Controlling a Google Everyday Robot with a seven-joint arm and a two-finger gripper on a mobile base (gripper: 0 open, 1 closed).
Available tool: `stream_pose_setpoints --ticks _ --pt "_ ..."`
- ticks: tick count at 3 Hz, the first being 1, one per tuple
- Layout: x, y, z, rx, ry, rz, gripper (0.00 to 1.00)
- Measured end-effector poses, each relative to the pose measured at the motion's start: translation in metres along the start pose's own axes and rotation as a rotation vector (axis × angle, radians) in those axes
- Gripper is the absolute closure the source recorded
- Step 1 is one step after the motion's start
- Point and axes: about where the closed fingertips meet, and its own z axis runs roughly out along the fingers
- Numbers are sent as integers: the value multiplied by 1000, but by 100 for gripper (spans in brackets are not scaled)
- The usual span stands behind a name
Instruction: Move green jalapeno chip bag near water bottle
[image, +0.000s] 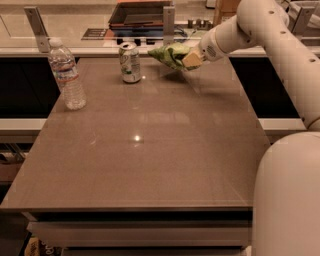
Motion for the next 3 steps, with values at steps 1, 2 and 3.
stream_pose_setpoints --ticks 1,2,3 --pt "-9 0 -27 27 -30 -3 100" --pt "-15 11 -58 68 -33 -13 100" --pt "-18 29 -82 106 -24 -26 100"
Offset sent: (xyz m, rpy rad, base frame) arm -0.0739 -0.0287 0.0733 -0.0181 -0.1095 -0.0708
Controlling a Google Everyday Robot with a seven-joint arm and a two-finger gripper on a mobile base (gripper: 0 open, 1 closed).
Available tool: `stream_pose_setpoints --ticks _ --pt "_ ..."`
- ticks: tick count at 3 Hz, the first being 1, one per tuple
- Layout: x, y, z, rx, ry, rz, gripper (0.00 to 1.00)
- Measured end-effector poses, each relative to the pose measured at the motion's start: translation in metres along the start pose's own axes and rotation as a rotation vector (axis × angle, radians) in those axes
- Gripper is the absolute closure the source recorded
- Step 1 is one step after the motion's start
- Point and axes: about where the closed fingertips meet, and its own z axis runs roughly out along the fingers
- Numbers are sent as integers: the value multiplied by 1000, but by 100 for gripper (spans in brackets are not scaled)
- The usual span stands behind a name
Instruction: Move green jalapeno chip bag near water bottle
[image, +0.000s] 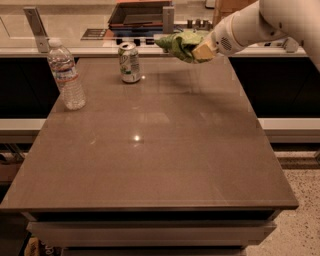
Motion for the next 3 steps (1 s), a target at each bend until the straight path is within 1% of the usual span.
stream_pose_setpoints --ticks 1,2,3 --pt "-5 19 -19 29 16 -25 100" --pt "-11 39 -34 42 26 -53 100" --pt "-16 65 -45 31 28 -80 100"
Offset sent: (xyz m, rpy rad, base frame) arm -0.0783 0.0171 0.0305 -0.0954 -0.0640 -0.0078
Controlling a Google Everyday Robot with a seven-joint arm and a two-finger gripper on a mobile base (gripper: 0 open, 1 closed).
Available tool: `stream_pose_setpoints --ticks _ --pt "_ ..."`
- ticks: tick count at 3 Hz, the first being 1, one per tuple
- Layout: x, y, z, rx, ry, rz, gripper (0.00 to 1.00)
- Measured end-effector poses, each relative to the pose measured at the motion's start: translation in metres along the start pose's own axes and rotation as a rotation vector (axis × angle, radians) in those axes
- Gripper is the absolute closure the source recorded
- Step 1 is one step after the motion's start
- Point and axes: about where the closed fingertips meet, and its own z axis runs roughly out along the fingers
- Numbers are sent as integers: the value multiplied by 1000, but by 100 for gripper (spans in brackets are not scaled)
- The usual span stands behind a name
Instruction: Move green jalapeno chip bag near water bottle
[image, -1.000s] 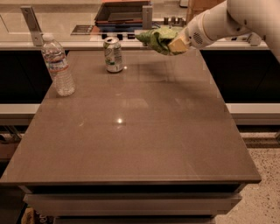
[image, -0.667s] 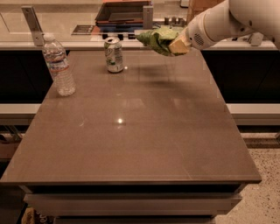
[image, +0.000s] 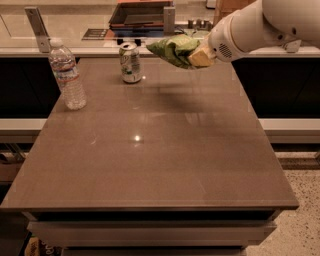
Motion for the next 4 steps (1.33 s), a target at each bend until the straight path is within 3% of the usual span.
stream_pose_setpoints --ticks 1,4 --pt "-7 32 -10 -28 12 -30 100" --pt "-17 116 -4 -186 41 -92 100"
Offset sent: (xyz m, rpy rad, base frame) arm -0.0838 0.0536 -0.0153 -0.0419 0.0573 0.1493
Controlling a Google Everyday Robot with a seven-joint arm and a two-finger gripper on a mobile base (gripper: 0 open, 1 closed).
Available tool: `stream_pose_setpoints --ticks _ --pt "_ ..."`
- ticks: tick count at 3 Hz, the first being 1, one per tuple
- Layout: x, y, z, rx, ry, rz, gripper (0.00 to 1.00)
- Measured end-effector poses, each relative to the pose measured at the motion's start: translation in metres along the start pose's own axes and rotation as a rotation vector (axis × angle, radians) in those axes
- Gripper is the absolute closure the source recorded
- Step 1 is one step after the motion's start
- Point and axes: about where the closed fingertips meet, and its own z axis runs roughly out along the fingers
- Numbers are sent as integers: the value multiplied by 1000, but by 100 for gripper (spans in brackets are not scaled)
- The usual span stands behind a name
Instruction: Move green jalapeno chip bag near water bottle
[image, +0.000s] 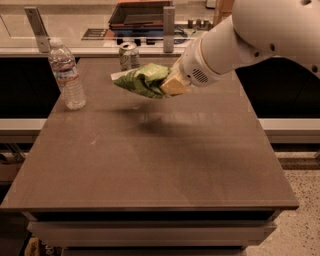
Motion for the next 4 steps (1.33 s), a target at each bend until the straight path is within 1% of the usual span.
stream_pose_setpoints --ticks 1,3,4 --pt "-5 18 16 -34 25 -5 100" --pt "-17 42 47 -79 64 0 100" --pt "-22 55 59 -125 82 -10 100"
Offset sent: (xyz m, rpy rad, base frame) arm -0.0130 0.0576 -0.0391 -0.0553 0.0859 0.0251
